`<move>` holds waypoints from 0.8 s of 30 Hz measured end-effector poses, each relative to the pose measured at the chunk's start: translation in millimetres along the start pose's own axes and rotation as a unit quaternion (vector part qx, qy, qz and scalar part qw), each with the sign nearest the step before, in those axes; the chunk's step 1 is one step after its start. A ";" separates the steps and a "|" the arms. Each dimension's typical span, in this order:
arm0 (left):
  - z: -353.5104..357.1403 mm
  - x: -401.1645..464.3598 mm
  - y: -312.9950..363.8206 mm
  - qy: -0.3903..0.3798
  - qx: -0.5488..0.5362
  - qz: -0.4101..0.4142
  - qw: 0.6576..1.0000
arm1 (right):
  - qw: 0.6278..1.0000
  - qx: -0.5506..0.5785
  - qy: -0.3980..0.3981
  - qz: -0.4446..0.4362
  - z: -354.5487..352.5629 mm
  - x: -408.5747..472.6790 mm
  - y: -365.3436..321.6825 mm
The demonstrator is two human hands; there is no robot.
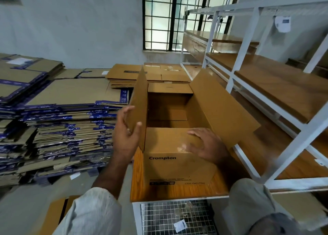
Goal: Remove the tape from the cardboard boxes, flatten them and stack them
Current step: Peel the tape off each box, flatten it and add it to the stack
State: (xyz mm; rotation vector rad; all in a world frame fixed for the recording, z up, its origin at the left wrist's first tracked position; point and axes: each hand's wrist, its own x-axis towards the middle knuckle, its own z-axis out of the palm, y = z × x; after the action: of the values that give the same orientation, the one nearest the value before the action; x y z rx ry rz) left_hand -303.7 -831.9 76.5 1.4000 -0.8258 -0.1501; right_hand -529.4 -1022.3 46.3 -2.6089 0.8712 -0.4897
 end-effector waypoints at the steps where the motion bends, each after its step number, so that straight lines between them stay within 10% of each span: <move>1: -6.5 -4.5 -8.5 0.041 -0.038 -0.037 0.998 | 1.000 0.003 -0.001 -0.004 -0.5 0.3 0.3; 8: -19.0 -55.0 -61.1 0.164 -0.299 -0.316 0.885 | 0.997 -0.009 -0.078 -0.016 -9.3 0.5 0.1; 16: -56.6 -36.5 -56.3 0.056 0.103 -0.270 0.956 | 0.991 -0.034 -0.119 -0.041 -10.1 -1.9 -3.9; 19: -63.1 -2.8 -19.7 -0.014 0.487 -0.115 0.866 | 0.994 0.013 -0.108 -0.027 -14.0 -2.2 -3.0; 24: -9.1 17.0 39.1 -0.132 0.713 0.072 0.684 | 0.963 0.230 -0.132 0.045 -26.6 0.3 -0.2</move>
State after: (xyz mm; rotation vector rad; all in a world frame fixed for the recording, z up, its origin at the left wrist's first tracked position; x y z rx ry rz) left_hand -300.6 -825.7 119.5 2.8054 -1.3851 0.5855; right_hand -540.3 -1028.0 69.8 -2.1373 0.6866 -0.2679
